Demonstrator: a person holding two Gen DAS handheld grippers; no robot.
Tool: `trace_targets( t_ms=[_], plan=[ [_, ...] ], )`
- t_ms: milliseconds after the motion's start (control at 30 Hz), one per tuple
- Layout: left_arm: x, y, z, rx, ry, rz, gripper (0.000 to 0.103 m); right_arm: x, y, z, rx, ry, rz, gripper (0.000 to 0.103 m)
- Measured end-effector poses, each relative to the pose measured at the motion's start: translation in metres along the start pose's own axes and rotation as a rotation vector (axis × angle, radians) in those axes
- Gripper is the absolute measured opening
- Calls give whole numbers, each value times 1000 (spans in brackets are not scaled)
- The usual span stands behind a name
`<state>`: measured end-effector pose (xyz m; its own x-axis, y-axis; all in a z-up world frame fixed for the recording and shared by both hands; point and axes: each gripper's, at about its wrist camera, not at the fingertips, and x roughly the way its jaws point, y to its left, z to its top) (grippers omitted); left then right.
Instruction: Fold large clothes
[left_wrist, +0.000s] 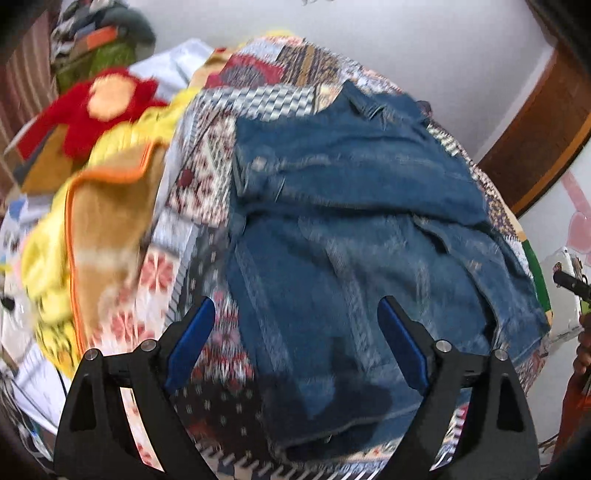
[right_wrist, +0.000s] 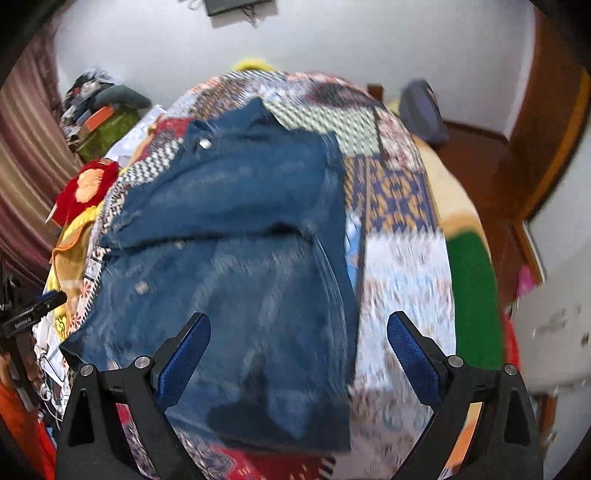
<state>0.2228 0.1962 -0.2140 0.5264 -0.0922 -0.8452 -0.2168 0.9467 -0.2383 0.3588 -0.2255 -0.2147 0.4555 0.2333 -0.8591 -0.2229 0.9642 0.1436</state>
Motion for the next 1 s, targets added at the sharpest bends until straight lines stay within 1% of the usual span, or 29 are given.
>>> trace_targets(
  t_ms=[100, 233, 267, 300, 333, 367, 400, 433, 467, 533, 567, 600, 633, 700, 800, 933, 1000],
  plan=[
    [8, 9, -23, -56, 42, 0, 90, 9, -17, -22, 76, 48, 25, 96],
    [21, 15, -50, -139, 101, -26, 90, 22, -38, -43, 192, 99, 85, 95],
    [22, 14, -55, -151, 105, -33, 90, 24, -41, -46, 212, 107, 106, 93],
    [22, 13, -60, -162, 108, -45, 90, 26, -44, -49, 229, 115, 132, 88],
    [22, 11, -64, -172, 111, -62, 90, 27, -45, -51, 234, 122, 151, 85],
    [23, 9, -66, -184, 112, -81, 88, 28, -44, -52, 224, 129, 161, 79],
    [22, 8, -67, -191, 113, -92, 84, 29, -39, -53, 197, 136, 159, 71],
    [23, 6, -69, -199, 116, -118, 81, 30, -35, -53, 170, 139, 156, 67],
    [23, 4, -70, -205, 120, -139, 76, 30, -30, -54, 144, 142, 156, 60],
    [22, 1, -68, -197, 117, -130, 74, 31, -23, -54, 115, 140, 140, 59],
    [21, -2, -66, -177, 114, -128, 69, 31, -21, -54, 107, 135, 135, 56],
    [21, -3, -65, -165, 111, -124, 62, 31, -20, -55, 103, 132, 142, 49],
    [18, -6, -63, -141, 104, -115, 56, 30, -20, -55, 102, 127, 145, 47],
    [12, -8, -59, -107, 85, -98, 34, 25, -20, -55, 76, 95, 153, 34],
    [4, -9, -50, -84, 52, -100, 19, 16, -14, -47, 33, 52, 167, 21],
    [-8, -15, -28, -67, -15, -120, 14, 6, 0, -25, -40, -6, 155, 17],
    [-15, -18, -13, -52, -46, -130, 13, 2, 7, -8, -68, -30, 168, 16]
  ],
)
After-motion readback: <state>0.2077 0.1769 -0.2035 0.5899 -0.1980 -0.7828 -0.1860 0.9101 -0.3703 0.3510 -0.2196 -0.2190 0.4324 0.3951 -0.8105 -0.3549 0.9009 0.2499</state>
